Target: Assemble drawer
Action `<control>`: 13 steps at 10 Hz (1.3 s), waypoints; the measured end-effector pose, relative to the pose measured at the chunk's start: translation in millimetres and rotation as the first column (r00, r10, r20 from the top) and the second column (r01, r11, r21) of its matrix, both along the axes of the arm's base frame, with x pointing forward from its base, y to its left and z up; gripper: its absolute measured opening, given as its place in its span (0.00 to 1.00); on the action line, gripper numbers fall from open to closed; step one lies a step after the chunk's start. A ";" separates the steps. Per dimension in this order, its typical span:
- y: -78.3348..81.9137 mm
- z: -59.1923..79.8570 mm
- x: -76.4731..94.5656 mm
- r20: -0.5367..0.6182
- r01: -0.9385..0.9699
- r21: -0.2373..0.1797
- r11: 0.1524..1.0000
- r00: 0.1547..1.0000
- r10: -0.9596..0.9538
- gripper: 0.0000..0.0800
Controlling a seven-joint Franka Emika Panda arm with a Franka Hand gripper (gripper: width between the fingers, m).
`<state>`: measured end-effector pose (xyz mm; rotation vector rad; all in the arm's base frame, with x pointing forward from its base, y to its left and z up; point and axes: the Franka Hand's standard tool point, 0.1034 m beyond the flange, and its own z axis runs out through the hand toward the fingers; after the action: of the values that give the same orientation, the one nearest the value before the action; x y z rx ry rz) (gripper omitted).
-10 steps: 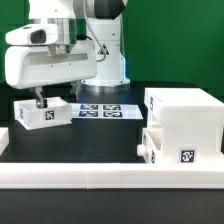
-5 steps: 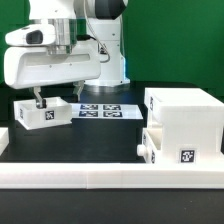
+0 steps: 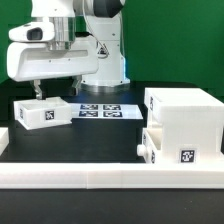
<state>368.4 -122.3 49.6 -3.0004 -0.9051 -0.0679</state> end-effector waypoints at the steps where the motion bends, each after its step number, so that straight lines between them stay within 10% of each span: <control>1: 0.7 -5.7 -5.9 0.000 0.005 0.001 1.000 1.000 -0.005 0.81; 13: -1.8 -45.0 -31.0 -0.010 0.023 0.013 1.000 1.000 -0.023 0.81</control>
Offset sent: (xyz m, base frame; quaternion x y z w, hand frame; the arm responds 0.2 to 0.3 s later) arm 0.0000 0.0000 0.0000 0.0000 0.0000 0.0000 1.0000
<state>337.4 -124.0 4.6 -2.9969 -0.8660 -0.0588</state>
